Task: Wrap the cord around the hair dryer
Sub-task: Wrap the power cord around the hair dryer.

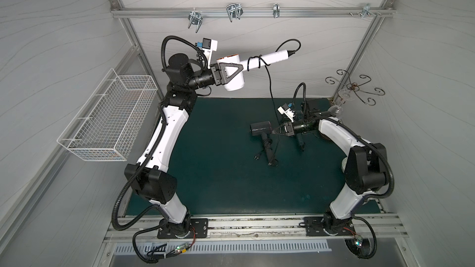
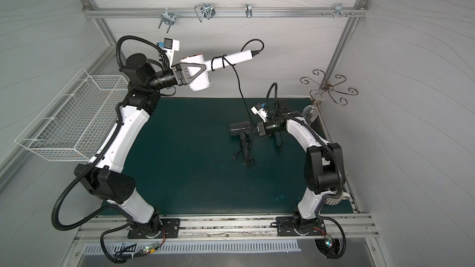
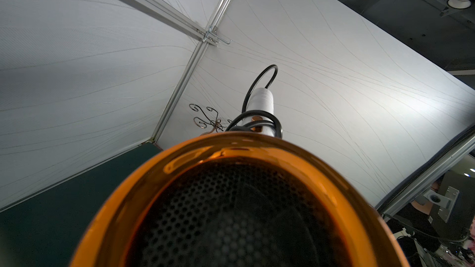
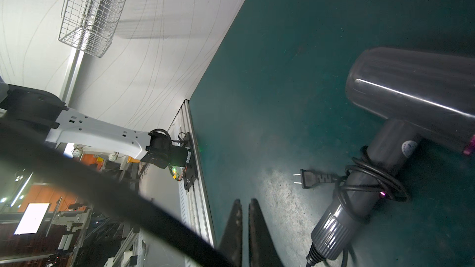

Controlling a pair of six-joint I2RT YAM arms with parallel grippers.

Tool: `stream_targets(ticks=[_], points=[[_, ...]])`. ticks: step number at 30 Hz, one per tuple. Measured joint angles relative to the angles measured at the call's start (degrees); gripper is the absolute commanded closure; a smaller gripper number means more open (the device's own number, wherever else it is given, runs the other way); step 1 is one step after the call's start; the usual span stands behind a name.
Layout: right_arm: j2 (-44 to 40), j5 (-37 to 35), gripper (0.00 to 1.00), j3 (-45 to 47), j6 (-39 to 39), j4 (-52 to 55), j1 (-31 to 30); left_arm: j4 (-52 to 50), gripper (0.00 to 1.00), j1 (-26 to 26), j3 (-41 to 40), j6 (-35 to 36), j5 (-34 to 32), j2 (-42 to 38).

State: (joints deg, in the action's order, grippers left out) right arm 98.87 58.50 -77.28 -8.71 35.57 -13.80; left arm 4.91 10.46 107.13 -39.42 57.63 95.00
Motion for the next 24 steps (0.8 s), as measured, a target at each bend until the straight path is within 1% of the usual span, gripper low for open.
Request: stream_targets(ticks=[1,3,7,9,11,15,20,24], points=[[0.0,0.0,1.0,0.1,0.4,-0.1,0.0,-0.5,1.0,-0.2,0.0,0.2,0.0,0.0],[0.0,-0.5,1.0,0.3,0.8,-0.2,0.0,-1.8,1.0,-0.6,0.0,1.0,-0.4,0.0],[-1.1,-3.0,1.0,0.6,0.6,1.6,-0.8,-6.7,1.0,-1.1,0.0,4.9,-3.0,-0.2],[-2.7,-5.2,1.0,0.7,-0.4,4.2,-1.7,-10.2,1.0,-1.4,0.0,7.7,-5.2,-0.2],[-4.7,-7.1,1.0,0.7,-1.4,6.6,-3.2,-13.9,1.0,-1.6,0.0,10.5,-7.7,-0.2],[-10.0,-11.2,1.0,0.1,-3.4,12.5,-8.3,-21.6,1.0,-1.7,0.0,15.9,-12.8,-0.1],[-12.5,-16.4,1.0,-5.9,-4.9,20.7,-15.4,-28.8,1.0,-1.8,0.0,21.4,-17.1,0.7],[-12.4,-21.2,1.0,-15.1,-5.9,28.0,-20.4,-33.1,1.0,-1.7,-0.2,25.3,-18.9,1.8]])
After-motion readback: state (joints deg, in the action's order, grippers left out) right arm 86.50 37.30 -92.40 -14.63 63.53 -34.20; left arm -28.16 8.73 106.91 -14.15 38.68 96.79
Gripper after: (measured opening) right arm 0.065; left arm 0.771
